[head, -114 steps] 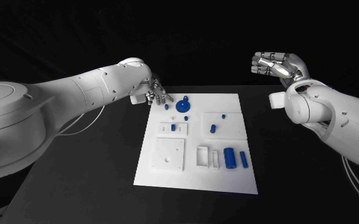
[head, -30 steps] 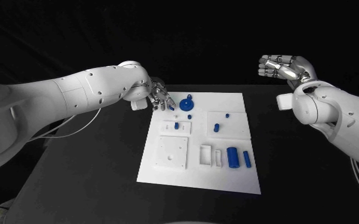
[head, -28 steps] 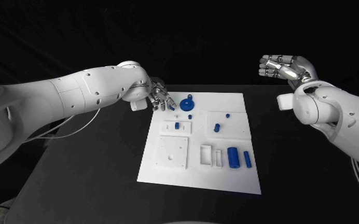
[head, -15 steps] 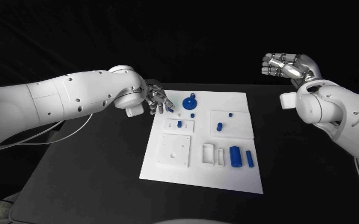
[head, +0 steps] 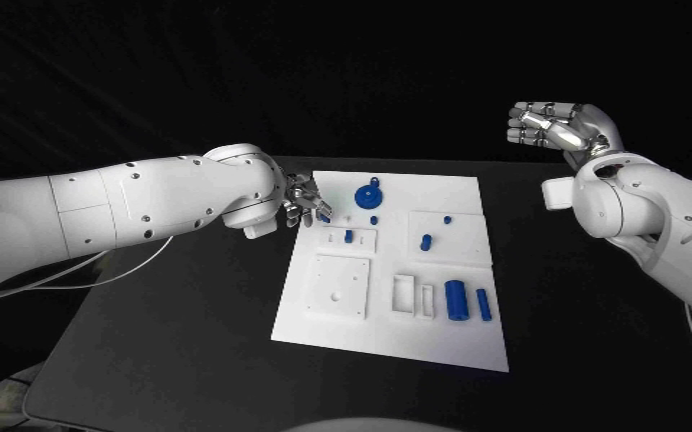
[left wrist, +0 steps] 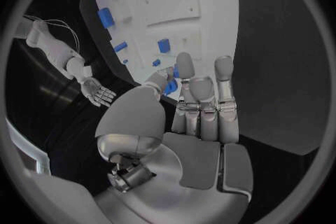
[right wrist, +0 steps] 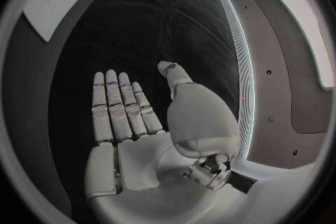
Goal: Assemble the parts on the task board
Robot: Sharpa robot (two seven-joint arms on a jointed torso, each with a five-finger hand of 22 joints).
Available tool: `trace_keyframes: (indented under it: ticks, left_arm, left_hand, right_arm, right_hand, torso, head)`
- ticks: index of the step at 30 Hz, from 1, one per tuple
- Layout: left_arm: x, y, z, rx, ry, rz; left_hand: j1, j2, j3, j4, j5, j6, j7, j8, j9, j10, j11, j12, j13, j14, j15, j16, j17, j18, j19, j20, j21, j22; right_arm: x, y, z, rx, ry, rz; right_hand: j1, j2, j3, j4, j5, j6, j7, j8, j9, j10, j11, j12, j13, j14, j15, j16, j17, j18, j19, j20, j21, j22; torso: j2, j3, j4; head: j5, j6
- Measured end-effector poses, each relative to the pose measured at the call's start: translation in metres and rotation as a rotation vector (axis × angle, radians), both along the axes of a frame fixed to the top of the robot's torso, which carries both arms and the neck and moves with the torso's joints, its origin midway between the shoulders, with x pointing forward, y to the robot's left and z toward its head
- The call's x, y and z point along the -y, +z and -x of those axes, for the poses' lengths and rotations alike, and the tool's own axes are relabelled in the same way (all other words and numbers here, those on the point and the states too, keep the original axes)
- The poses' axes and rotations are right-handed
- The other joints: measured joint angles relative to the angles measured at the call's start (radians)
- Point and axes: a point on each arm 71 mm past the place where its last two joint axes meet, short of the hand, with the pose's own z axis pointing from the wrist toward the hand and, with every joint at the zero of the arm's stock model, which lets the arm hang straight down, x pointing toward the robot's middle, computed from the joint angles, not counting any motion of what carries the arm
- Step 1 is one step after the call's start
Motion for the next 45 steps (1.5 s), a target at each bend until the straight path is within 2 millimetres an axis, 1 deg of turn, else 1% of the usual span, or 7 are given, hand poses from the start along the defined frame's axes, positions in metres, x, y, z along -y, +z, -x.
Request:
trace_keyframes:
  ticks: [4,11,22,23,34,43,45]
  left_arm:
    - [0.002,-0.006,0.003,0.005,-0.005,-0.014]
    - [0.003,-0.011,0.006,0.009,-0.012,-0.03]
    - [0.006,-0.024,0.013,-0.005,-0.037,-0.051]
    - [0.006,-0.026,0.014,-0.007,-0.041,-0.053]
    - [0.007,-0.027,0.016,0.003,-0.071,-0.051]
    - [0.009,-0.028,0.015,0.012,-0.089,-0.049]
    - [0.009,-0.028,0.015,0.014,-0.093,-0.048]
  left_hand:
    - [-0.001,0.001,0.0,0.0,0.0,0.0,0.0,0.002,0.0,0.0,0.0,0.0,-0.002,0.0,0.0,-0.006,0.001,0.0,0.0,0.0,0.0,0.0]
    - [0.0,0.001,0.001,-0.001,0.0,0.0,0.0,0.002,0.005,0.0,0.0,0.0,-0.002,0.0,0.0,-0.006,0.001,0.0,0.0,0.0,0.0,0.0]
    - [0.0,0.001,0.0,-0.002,0.0,0.0,0.0,0.002,0.006,0.0,0.0,0.004,-0.007,0.002,0.002,-0.012,0.003,0.0,0.0,0.0,0.0,0.0]
    - [0.0,0.001,0.0,-0.002,0.0,0.0,0.0,0.002,0.014,0.0,0.0,0.004,-0.008,0.002,0.002,-0.012,0.003,0.0,0.0,0.0,0.0,0.0]
    - [0.001,0.002,0.0,-0.002,0.0,0.0,0.0,0.001,0.015,0.0,0.0,0.004,-0.011,0.002,0.002,-0.016,0.003,0.0,0.0,0.0,0.0,0.0]
    - [0.001,0.002,0.0,-0.002,0.002,0.0,0.0,0.0,0.013,0.0,0.0,0.004,-0.012,0.003,0.003,-0.016,0.004,0.0,0.0,0.0,0.0,0.0]
    - [0.005,-0.002,0.0,-0.002,0.002,0.0,0.0,0.0,0.012,0.0,0.0,0.004,-0.013,0.003,0.003,-0.016,0.004,0.0,0.002,-0.002,0.0,0.0]
  right_arm:
    - [0.0,-0.001,0.0,-0.002,0.0,0.0]
    - [0.0,-0.003,0.001,-0.005,0.0,0.0]
    - [0.0,-0.004,0.001,-0.008,0.001,0.0]
    - [0.0,-0.004,0.001,-0.009,0.001,0.0]
    - [0.001,-0.007,0.002,-0.014,-0.001,0.001]
    - [0.002,-0.008,0.002,-0.016,-0.003,0.002]
    - [0.002,-0.008,0.002,-0.017,-0.003,0.002]
  right_hand:
    - [0.0,0.0,0.0,0.0,0.0,-0.004,-0.004,0.0,0.0,0.0,0.0,0.0,0.0,0.0,0.0,0.0,0.0,0.0,-0.003,0.003,0.0,0.0]
    - [0.0,0.0,0.0,0.0,0.0,-0.007,0.0,0.0,0.0,0.0,0.0,0.0,0.0,0.0,0.0,0.0,0.0,0.0,-0.004,0.004,0.0,0.0]
    - [0.0,0.0,0.0,0.0,0.0,-0.007,0.0,0.0,-0.001,-0.004,0.004,0.0,0.0,-0.004,0.004,0.0,-0.001,0.0,-0.007,0.0,0.0,0.0]
    - [0.0,0.0,0.0,0.0,0.0,-0.007,0.0,0.0,-0.001,-0.004,0.004,0.0,0.0,-0.004,0.004,0.0,-0.001,0.0,-0.007,0.0,0.0,0.0]
    - [0.0,0.0,-0.001,-0.005,0.0,-0.007,0.0,0.0,-0.001,-0.004,0.004,0.0,0.0,-0.004,0.004,0.0,-0.001,0.0,-0.007,0.0,0.0,0.0]
    - [0.0,0.0,0.0,-0.006,0.0,-0.007,-0.001,0.0,-0.001,-0.004,0.004,0.0,0.0,-0.004,0.004,0.0,-0.001,0.0,-0.007,0.0,0.0,0.0]
    - [0.0,0.0,0.0,-0.006,0.0,-0.007,-0.001,0.0,-0.001,-0.004,0.004,0.0,0.0,-0.004,0.004,0.0,-0.001,0.0,-0.007,0.0,0.0,0.0]
  torso:
    - [0.0,0.0006,-0.0013]
    - [0.001,0.0018,-0.0016]
    - [0.001,0.0017,-0.0014]
    - [0.001,0.0017,-0.0014]
    - [0.001,0.0011,-0.0015]
    - [0.001,0.0016,-0.0016]
    - [0.001,0.0018,-0.0017]
  head:
    - [0.001,-0.001]
    - [-0.001,-0.006]
    - [0.0,-0.007]
    - [0.0,-0.007]
    - [0.001,-0.012]
    - [-0.001,-0.014]
    - [-0.001,-0.014]
